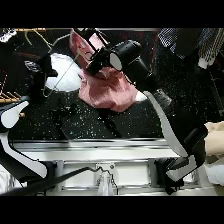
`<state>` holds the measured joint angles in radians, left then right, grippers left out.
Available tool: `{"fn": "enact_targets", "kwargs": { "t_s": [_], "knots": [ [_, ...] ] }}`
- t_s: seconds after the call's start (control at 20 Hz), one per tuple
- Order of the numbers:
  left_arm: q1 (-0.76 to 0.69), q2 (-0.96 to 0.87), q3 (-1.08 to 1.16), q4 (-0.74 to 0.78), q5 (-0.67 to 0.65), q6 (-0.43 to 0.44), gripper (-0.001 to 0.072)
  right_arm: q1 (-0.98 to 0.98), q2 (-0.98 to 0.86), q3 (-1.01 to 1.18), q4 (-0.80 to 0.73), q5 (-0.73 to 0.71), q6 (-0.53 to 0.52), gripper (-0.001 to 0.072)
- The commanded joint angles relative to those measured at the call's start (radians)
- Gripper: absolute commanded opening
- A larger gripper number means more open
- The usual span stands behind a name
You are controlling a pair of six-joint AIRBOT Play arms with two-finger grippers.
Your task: Fold the clothes and pants, and hang the long-sleeved shirts on hangers.
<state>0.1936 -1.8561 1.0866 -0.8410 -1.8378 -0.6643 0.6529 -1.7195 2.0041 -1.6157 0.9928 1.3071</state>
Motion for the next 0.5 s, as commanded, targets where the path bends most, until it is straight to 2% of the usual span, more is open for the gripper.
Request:
{"fn": "enact_targets", "kwargs": {
  "t_s": [0.0, 0.15, 0.45],
  "knots": [
    [0.057, 0.055, 0.001, 0.183, -0.014, 0.002, 0.0011, -0.036, 0.0, 0.001, -0.032, -0.177, 0.026, 0.002],
    [0.027, 0.103, 0.0, 0.307, -0.014, -0.064, 0.0011, -0.072, 0.0, 0.001, -0.029, -0.274, 0.071, 0.002],
    [-0.072, 0.133, -0.001, 0.218, -0.014, -0.122, 0.0011, -0.106, 0.0, 0.001, -0.028, -0.264, 0.072, 0.002]
  ]
}}
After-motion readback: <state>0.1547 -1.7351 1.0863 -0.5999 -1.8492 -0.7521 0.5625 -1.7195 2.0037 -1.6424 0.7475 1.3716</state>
